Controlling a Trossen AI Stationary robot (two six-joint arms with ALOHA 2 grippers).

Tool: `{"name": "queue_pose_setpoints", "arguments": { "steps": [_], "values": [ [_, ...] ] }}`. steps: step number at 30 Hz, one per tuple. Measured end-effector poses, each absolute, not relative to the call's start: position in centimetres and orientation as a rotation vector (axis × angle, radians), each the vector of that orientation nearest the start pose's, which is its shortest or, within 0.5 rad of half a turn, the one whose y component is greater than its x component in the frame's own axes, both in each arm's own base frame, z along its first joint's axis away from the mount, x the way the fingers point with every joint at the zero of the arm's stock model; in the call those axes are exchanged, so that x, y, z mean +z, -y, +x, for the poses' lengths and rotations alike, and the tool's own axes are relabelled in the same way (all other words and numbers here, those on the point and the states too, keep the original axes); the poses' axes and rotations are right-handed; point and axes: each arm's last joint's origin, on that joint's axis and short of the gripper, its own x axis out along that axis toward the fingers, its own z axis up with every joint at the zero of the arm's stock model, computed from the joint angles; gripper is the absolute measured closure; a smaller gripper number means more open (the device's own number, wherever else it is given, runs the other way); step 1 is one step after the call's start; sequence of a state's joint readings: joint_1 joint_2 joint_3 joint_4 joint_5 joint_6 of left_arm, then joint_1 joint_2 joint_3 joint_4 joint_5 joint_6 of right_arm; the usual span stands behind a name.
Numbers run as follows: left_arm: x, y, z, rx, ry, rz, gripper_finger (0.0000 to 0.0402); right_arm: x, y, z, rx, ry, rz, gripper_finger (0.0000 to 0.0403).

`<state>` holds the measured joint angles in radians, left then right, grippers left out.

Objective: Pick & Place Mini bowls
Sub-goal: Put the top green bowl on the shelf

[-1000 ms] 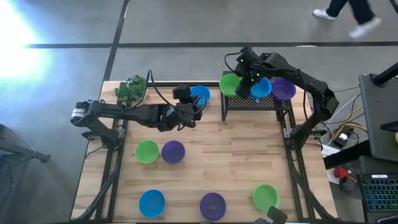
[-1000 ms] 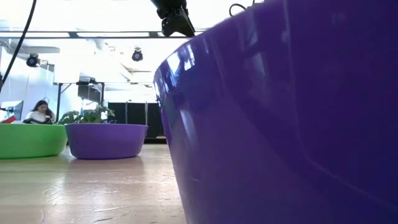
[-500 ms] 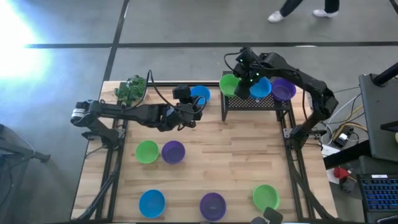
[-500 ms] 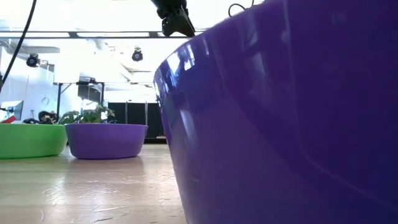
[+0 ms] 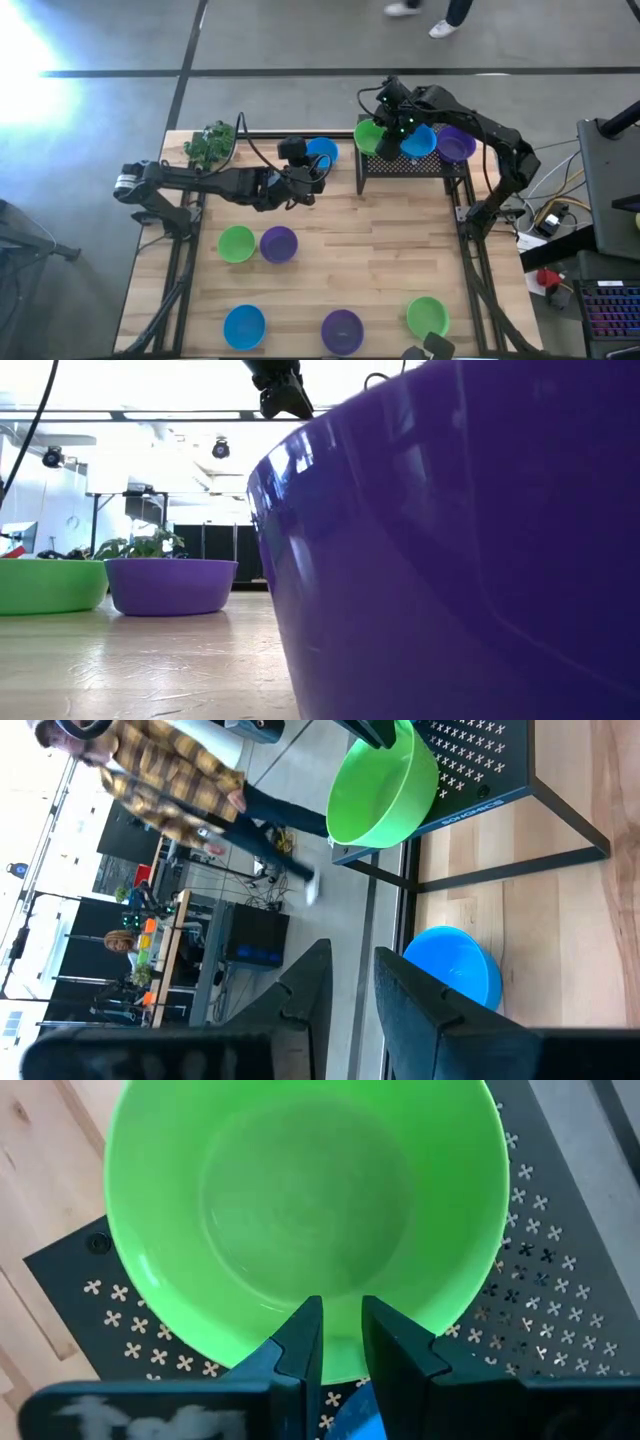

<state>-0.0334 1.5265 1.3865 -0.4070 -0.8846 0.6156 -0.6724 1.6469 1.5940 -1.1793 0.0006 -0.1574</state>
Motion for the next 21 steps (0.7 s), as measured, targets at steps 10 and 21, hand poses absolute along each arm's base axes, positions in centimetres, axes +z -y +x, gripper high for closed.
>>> {"name": "queue_pose_setpoints", "arguments": {
  "steps": [10, 21],
  "values": [
    [34.57, -1.13, 33.21, 0.65, -0.773, 0.814, 0.0319, 32.18, 19.73, 24.77, -0.482, -1.251, 0.29, 0.0335],
    [34.47, -1.13, 33.16, 0.648, -0.782, 0.815, 0.0319, 32.55, 19.52, 24.53, -0.482, -1.246, 0.288, 0.0335]
  ]
}}
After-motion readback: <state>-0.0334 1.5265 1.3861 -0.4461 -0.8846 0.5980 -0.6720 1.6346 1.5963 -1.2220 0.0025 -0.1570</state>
